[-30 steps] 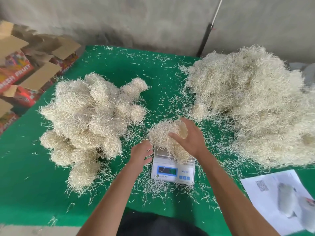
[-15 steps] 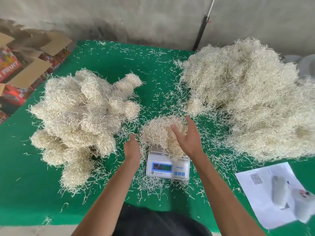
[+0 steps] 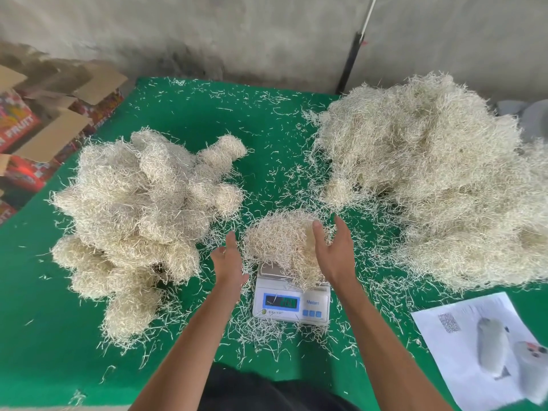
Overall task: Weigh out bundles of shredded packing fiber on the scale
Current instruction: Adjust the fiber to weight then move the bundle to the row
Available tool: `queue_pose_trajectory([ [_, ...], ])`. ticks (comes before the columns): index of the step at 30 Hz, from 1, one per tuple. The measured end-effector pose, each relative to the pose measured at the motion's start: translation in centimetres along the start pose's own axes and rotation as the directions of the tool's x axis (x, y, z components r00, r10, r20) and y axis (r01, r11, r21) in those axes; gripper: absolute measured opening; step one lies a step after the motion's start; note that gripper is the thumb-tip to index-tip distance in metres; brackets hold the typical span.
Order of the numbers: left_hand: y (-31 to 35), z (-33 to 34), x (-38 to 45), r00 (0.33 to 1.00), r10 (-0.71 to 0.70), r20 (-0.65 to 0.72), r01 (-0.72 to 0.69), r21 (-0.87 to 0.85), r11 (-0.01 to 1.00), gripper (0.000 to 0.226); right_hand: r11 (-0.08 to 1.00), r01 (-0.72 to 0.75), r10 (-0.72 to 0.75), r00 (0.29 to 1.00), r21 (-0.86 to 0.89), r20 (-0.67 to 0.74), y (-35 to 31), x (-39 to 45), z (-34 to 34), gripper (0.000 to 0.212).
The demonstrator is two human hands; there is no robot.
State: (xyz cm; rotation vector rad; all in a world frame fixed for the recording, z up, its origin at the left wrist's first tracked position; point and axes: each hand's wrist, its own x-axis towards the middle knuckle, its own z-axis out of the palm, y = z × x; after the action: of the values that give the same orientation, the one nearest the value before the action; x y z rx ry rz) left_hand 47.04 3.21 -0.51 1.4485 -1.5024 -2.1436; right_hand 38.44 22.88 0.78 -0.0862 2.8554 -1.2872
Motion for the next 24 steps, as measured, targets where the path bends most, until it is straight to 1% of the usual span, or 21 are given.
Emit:
queue_pose_trajectory([
  [1, 0.3, 0.3, -0.2, 0.999, 0.031, 0.021, -0.031, 0.003, 1.000, 0.067, 0.999, -0.042, 0.041, 0.999, 0.023, 0.008, 0.0, 0.0, 0.3, 0.091],
  [3, 0.9, 1.5, -0.8, 0.986, 0.113, 0.120, -0.122, 0.062, 0.991, 0.078, 0.986, -0.119, 0.110, 0.990, 0.115, 0.084, -0.5, 0.0, 1.1, 0.088],
  [5, 1.2, 3.1, -1.8, 0.950, 0.191, 0.246, -0.250, 0.235, 0.939, 0.088, 0.958, -0.172, 0.127, 0.972, 0.231, 0.199, -1.4, -0.3, 2.1, 0.079],
  [6, 1.1, 4.0, -2.2, 0.932, 0.206, 0.299, -0.298, 0.308, 0.903, 0.096, 0.940, -0.200, 0.133, 0.961, 0.277, 0.243, -1.9, -0.4, 2.7, 0.075],
  [7, 1.0, 4.8, -2.4, 0.924, 0.196, 0.329, -0.312, 0.352, 0.883, 0.105, 0.919, -0.236, 0.153, 0.951, 0.315, 0.267, -2.3, -0.5, 3.2, 0.073],
  [9, 1.0, 5.9, -2.4, 0.941, 0.135, 0.310, -0.246, 0.356, 0.902, 0.120, 0.864, -0.284, 0.184, 0.947, 0.416, 0.264, -2.9, -0.4, 3.8, 0.076],
  [11, 1.5, 6.0, -1.4, 0.964, 0.061, 0.260, -0.132, 0.265, 0.955, 0.119, 0.814, -0.266, 0.158, 0.957, 0.517, 0.244, -3.4, -0.2, 3.8, 0.093],
  [12, 2.0, 5.9, -1.1, 0.966, -0.001, 0.257, -0.052, 0.198, 0.979, 0.117, 0.808, -0.263, 0.145, 0.956, 0.526, 0.255, -3.5, -0.1, 3.6, 0.101],
  [14, 2.8, 5.7, -0.7, 0.943, -0.111, 0.315, 0.091, 0.077, 0.993, 0.115, 0.820, -0.300, 0.159, 0.937, 0.487, 0.310, -3.6, 0.4, 3.4, 0.117],
  [16, 3.6, 5.3, -1.3, 0.896, -0.138, 0.422, 0.132, 0.043, 0.990, 0.118, 0.782, -0.405, 0.223, 0.892, 0.473, 0.394, -3.9, 1.0, 3.4, 0.136],
  [17, 4.1, 5.0, -1.5, 0.861, -0.132, 0.491, 0.141, 0.019, 0.990, 0.119, 0.763, -0.436, 0.252, 0.880, 0.477, 0.402, -4.2, 1.3, 3.3, 0.141],
  [18, 4.5, 4.8, -1.7, 0.835, -0.111, 0.539, 0.138, -0.010, 0.990, 0.116, 0.768, -0.430, 0.261, 0.887, 0.474, 0.381, -4.5, 1.6, 3.2, 0.141],
  [19, 4.8, 4.5, -1.9, 0.830, -0.095, 0.550, 0.125, -0.017, 0.992, 0.114, 0.795, -0.397, 0.250, 0.903, 0.459, 0.349, -4.7, 1.9, 3.1, 0.138],
  [20, 5.1, 4.3, -2.0, 0.842, -0.087, 0.532, 0.110, -0.012, 0.994, 0.115, 0.827, -0.357, 0.226, 0.919, 0.434, 0.323, -4.8, 2.4, 3.0, 0.134],
  [22, 5.3, 3.7, -1.8, 0.888, -0.091, 0.451, 0.085, 0.033, 0.996, 0.117, 0.880, -0.274, 0.176, 0.947, 0.389, 0.269, -5.0, 3.2, 3.0, 0.116],
  [24, 5.0, 3.1, -1.3, 0.921, -0.103, 0.375, 0.087, 0.059, 0.994, 0.111, 0.892, -0.247, 0.174, 0.960, 0.378, 0.218, -5.2, 4.1, 3.0, 0.099],
])
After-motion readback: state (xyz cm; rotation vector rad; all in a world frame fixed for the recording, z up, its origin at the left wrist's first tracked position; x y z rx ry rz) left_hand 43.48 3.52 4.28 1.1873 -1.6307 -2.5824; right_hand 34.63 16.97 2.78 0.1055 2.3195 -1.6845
